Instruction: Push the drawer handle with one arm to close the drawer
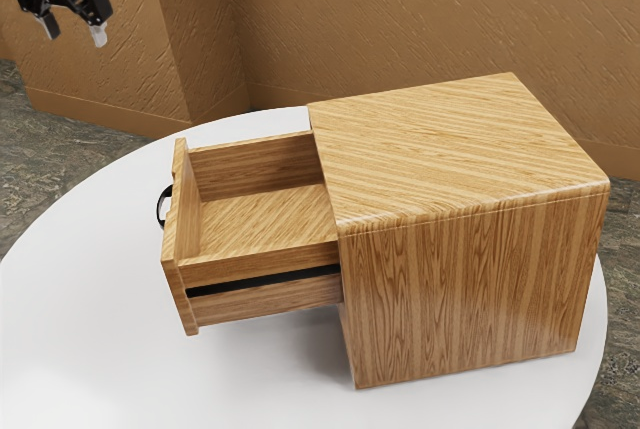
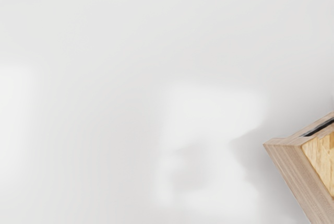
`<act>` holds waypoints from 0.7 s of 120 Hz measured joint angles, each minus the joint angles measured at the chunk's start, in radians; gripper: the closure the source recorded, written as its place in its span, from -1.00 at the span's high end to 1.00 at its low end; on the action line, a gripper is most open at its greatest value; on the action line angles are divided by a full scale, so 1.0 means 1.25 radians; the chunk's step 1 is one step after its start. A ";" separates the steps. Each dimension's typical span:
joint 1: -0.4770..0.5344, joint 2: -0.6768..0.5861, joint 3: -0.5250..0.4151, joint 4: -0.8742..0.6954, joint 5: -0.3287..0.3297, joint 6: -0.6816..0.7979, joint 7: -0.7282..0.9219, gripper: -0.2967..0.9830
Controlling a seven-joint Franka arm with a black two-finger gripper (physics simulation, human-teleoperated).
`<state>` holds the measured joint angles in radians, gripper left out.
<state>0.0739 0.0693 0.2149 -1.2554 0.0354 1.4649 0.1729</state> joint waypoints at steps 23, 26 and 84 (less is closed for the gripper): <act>0.000 -0.025 0.003 0.055 -0.021 0.000 0.001 0.50; 0.001 -0.041 0.002 0.090 -0.022 0.000 0.001 0.50; 0.014 -0.414 -0.001 -0.486 -0.015 0.034 -0.014 0.50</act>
<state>0.0915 -0.4478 0.2131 -1.8630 0.0172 1.5068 0.1558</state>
